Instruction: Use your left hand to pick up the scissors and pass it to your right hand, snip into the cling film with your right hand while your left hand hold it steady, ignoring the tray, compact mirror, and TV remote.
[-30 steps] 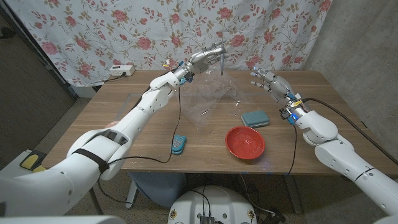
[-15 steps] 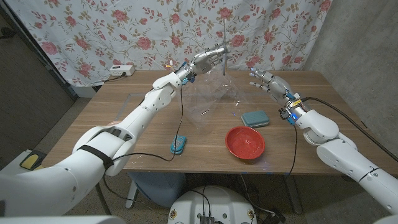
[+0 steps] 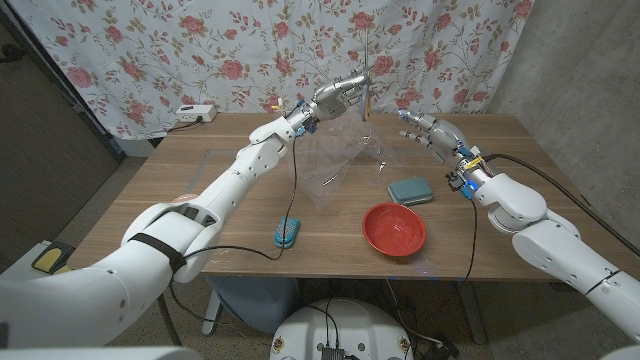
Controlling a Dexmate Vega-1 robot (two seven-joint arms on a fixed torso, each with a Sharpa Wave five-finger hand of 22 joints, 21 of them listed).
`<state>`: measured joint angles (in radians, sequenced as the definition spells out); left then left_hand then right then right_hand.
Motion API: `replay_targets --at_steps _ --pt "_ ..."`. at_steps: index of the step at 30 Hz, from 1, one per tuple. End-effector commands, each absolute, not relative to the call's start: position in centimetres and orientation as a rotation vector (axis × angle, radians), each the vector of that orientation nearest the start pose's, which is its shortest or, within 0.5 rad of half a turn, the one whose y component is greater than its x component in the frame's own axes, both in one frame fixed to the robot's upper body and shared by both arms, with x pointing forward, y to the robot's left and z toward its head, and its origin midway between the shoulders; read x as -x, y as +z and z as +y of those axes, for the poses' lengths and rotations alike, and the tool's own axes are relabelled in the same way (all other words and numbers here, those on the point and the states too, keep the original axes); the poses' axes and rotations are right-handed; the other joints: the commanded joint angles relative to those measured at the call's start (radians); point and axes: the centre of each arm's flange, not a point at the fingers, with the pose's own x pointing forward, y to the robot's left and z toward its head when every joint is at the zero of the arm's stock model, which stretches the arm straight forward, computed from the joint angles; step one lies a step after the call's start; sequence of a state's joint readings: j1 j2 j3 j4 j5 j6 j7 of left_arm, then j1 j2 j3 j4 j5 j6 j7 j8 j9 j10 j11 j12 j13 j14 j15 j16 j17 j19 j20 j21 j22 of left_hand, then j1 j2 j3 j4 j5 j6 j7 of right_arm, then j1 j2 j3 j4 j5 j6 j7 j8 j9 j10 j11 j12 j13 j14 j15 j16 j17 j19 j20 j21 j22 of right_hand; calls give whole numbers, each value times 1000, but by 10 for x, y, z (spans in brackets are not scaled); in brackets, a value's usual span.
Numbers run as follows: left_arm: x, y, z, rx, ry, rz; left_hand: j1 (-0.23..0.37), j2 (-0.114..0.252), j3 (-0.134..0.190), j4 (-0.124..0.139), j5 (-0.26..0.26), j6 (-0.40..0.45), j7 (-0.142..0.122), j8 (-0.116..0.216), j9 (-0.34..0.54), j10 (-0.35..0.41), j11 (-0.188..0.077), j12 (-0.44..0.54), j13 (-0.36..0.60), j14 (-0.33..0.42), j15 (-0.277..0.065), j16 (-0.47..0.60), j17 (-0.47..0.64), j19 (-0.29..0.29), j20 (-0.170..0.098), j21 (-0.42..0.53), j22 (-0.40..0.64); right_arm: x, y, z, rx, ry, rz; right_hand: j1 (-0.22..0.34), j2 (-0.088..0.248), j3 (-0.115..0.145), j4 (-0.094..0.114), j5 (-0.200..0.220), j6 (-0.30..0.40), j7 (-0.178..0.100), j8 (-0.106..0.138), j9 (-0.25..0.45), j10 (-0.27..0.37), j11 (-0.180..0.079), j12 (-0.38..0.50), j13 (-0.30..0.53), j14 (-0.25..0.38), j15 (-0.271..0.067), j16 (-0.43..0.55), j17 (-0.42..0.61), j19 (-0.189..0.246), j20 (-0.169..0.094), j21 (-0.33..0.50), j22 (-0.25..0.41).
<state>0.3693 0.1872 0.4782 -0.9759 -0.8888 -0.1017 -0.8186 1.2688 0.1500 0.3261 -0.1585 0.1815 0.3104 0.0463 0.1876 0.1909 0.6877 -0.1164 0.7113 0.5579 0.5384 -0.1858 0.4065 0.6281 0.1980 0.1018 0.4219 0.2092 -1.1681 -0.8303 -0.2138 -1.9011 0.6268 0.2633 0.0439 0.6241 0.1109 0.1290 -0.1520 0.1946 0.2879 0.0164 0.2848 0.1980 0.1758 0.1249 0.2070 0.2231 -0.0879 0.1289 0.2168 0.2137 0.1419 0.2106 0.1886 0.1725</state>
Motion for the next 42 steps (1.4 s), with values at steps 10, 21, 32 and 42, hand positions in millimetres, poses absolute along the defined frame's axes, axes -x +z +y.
replay_targets --at_steps 10,21,32,42 --pt "-649 126 76 229 -1244 -612 2 7 2 6 4 2 -6 6 1 89 -93 11 3 -26 -33 -6 6 -5 2 6 -1 -487 26 -252 144 487 -742 79 7 41 -25 26 38 13 9 6 -42 9 -10 -4 -17 13 -6 1 -16 0 -1 1" --pt "-649 121 70 241 -1262 -593 2 6 1 5 4 4 -7 7 1 88 -93 12 1 -25 -35 -9 9 -6 0 7 -1 -490 28 -244 139 516 -723 124 -2 63 -24 44 48 -20 1 9 -103 20 -20 -9 -31 16 -10 -1 -33 2 -4 1" --pt "-648 117 71 240 -1261 -586 2 4 0 4 4 5 -6 9 1 91 -95 14 -1 -23 -35 -11 11 -6 0 8 -1 -494 35 -235 129 539 -712 140 -13 72 -16 54 80 -21 1 10 -139 12 -18 -14 -38 13 -11 -2 -40 1 -1 1" --pt "-649 114 68 251 -1267 -582 1 5 1 5 4 6 -6 9 1 90 -93 16 -2 -22 -34 -16 12 -8 1 9 -2 -496 37 -231 120 560 -708 142 -15 73 -13 57 85 -1 -1 11 -149 18 -18 -16 -43 11 -12 -2 -41 1 0 1"
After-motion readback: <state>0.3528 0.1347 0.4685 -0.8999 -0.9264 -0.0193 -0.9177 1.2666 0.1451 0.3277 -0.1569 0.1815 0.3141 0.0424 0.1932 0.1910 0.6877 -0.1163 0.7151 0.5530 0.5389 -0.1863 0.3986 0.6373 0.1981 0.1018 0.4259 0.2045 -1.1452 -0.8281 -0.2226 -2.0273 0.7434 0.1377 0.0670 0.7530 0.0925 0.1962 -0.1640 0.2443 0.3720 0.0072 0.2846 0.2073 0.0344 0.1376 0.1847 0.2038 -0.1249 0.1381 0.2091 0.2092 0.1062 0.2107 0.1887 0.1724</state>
